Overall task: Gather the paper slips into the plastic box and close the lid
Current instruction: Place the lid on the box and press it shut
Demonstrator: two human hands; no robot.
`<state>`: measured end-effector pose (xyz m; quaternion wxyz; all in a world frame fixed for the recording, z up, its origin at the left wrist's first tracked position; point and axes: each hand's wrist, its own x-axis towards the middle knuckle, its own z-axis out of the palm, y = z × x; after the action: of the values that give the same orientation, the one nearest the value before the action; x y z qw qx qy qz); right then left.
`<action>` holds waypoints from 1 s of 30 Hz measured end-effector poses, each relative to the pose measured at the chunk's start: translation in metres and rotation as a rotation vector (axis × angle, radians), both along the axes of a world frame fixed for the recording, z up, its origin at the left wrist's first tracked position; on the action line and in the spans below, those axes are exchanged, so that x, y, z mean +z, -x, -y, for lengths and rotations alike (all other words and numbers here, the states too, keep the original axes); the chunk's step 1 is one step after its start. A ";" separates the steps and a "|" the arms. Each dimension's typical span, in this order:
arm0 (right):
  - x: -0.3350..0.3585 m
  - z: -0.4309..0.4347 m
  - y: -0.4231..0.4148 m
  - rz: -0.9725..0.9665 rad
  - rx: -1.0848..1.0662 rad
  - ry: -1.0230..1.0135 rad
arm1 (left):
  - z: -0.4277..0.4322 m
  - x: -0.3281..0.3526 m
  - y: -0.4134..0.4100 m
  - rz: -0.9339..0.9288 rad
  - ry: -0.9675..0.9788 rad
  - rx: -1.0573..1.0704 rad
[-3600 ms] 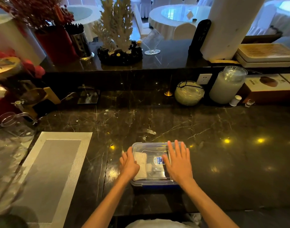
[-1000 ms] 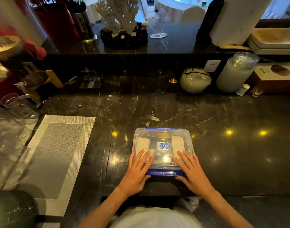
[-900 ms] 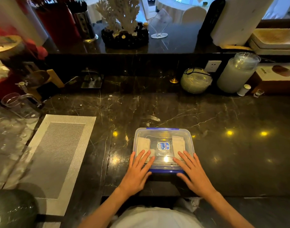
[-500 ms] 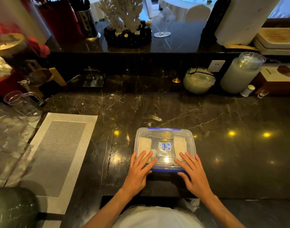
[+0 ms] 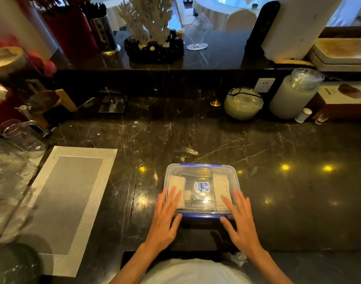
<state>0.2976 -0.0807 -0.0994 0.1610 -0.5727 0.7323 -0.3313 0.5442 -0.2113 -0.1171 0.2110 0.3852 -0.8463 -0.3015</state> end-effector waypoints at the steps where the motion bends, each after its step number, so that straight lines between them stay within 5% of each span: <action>1: 0.001 0.001 0.000 0.135 -0.093 -0.012 | 0.003 0.003 0.000 -0.069 -0.111 0.108; 4: 0.011 0.008 0.005 0.695 -0.386 -0.056 | 0.016 0.020 0.004 -0.289 -0.592 0.332; 7: 0.012 0.018 0.009 1.101 -0.442 -0.067 | 0.030 0.029 0.012 -0.413 -0.953 0.353; 18: 0.022 0.047 -0.001 1.123 -0.377 -0.025 | 0.045 0.032 0.008 -0.423 -0.880 0.365; 23: 0.029 0.048 0.007 0.971 -0.446 -0.108 | 0.042 0.034 0.012 -0.263 -0.668 0.324; 27: 0.028 0.042 0.003 0.382 -0.270 -0.199 | 0.034 0.037 0.022 0.087 -0.090 0.194; 30: 0.021 0.042 -0.013 -0.066 -0.048 -0.254 | 0.018 0.034 0.034 0.332 0.103 0.068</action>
<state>0.3102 -0.1231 -0.0783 0.2001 -0.5406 0.7868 -0.2205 0.5105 -0.2295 -0.0832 0.0981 0.4468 -0.8703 -0.1827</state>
